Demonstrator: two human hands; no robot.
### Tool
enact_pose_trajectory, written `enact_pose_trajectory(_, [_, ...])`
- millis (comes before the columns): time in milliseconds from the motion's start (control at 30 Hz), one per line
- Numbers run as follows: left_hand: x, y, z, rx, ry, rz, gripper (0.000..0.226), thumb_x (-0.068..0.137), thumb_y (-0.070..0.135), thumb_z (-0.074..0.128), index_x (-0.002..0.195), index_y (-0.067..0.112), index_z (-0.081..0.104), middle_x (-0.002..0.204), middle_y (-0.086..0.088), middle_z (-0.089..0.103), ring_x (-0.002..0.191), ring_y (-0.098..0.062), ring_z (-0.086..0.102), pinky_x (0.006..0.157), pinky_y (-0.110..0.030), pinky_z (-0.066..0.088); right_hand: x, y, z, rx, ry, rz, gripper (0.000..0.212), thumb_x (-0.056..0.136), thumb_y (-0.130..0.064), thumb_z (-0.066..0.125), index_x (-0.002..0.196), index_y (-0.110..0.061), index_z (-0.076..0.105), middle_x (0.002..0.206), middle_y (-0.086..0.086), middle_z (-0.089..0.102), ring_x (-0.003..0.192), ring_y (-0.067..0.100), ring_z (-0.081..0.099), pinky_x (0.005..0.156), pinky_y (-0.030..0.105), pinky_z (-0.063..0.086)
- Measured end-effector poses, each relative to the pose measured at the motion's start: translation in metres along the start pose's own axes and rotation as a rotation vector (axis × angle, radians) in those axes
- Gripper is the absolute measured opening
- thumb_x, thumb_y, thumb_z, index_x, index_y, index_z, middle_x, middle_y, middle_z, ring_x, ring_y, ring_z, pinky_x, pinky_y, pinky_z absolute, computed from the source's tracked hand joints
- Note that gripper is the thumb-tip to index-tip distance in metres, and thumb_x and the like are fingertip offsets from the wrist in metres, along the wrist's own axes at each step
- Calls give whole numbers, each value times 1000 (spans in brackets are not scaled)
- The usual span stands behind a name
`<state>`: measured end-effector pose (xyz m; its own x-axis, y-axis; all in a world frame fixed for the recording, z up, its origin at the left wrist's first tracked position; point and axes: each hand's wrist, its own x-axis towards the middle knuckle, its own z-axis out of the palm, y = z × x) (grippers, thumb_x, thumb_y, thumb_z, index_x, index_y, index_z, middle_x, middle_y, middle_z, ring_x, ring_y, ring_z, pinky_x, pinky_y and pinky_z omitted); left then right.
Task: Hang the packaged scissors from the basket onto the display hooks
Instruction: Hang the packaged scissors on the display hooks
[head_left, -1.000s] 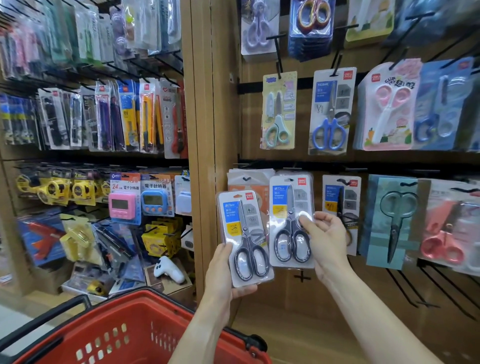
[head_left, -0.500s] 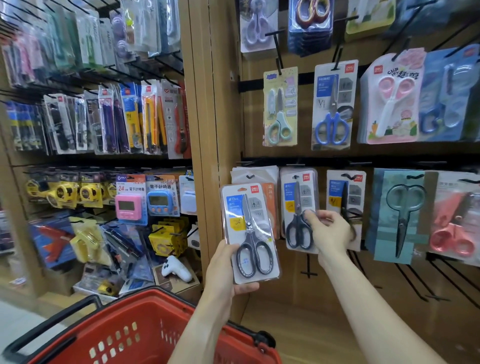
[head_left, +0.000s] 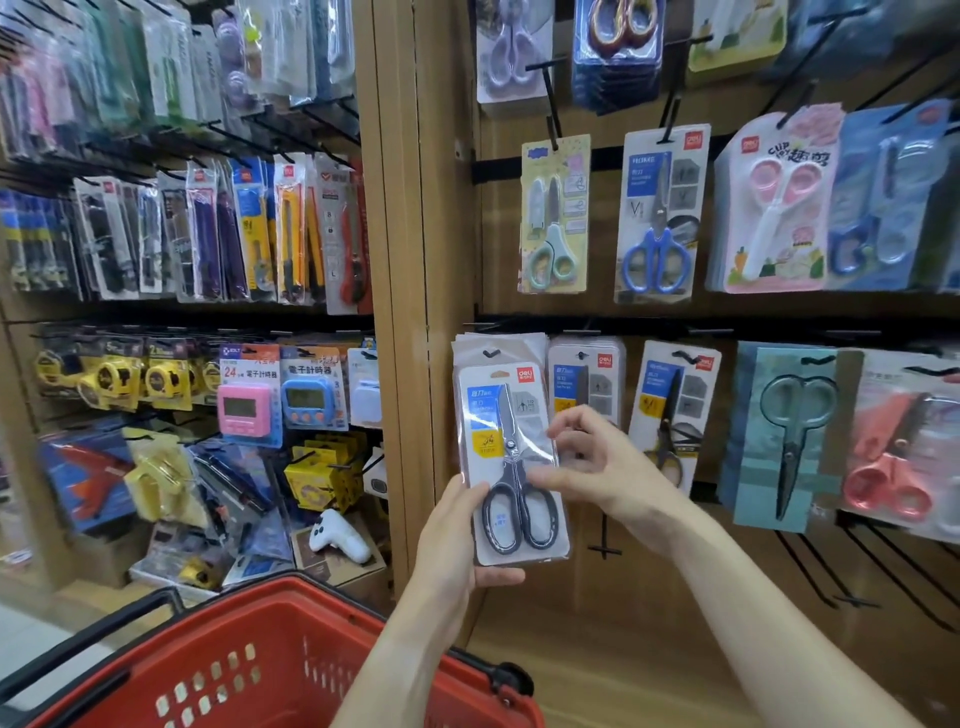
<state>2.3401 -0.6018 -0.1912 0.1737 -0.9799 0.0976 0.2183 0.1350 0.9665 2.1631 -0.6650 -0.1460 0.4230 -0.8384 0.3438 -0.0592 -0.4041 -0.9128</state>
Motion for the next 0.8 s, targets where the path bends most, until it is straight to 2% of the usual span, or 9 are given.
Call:
enact_pose_trajectory(100, [0,-1,5,-22,-17,5,24,111,31,47,125,28,66,103,-7,82,86,-31,80,45,-29,56,-2,5,10,-42,-6,-21,61,78,-11,91,125,-20,53,119,-1,74,103,23,76,86,39,63])
enact_pose_trajectory(200, [0,-1,10,-21,-51,12,25,111,34,48,130,28,62,105,-5,81,89,-31,80,46,-30,57,-1,13,10,-4,45,-36,65,74,-4,92,125,-22,56,122,3,73,104,24,76,89,44,63])
enact_pose_trajectory(300, [2,-2,11,-15,-83,26,29,108,40,53,137,33,55,112,-2,80,95,-27,80,58,-36,63,-2,14,2,-34,94,-55,66,74,0,90,127,-22,56,123,3,72,105,18,75,88,38,63])
enact_pose_trajectory(400, [6,-5,9,-32,-76,47,44,103,39,64,144,35,47,118,-1,78,101,-21,79,71,-41,65,-2,14,-11,-73,187,-99,66,75,1,89,125,-25,55,125,1,71,111,13,72,91,36,61])
enact_pose_trajectory(500, [7,-10,7,-6,-78,96,45,101,30,70,140,36,50,110,2,79,103,-18,78,83,-41,66,-3,16,-20,-84,244,-103,66,75,-1,89,125,-28,54,124,0,70,110,13,72,90,39,62])
enact_pose_trajectory(600, [9,-13,7,58,-88,132,40,101,26,70,135,39,55,114,1,78,104,-17,78,94,-45,62,-3,19,-28,-116,280,-100,67,75,-1,89,124,-28,54,125,-2,69,110,10,72,87,34,63])
enact_pose_trajectory(667, [10,-14,8,87,-96,138,38,101,25,70,135,36,57,116,1,77,103,-17,78,95,-44,62,-2,21,-32,-110,286,-77,69,73,-1,91,124,-28,55,125,-2,70,107,11,73,86,32,63])
enact_pose_trajectory(800, [11,-18,10,144,-118,132,35,102,24,69,135,34,62,120,1,76,104,-16,77,94,-42,63,-1,25,-38,-116,310,-27,71,70,-4,93,123,-33,57,124,-3,70,106,14,73,86,39,64])
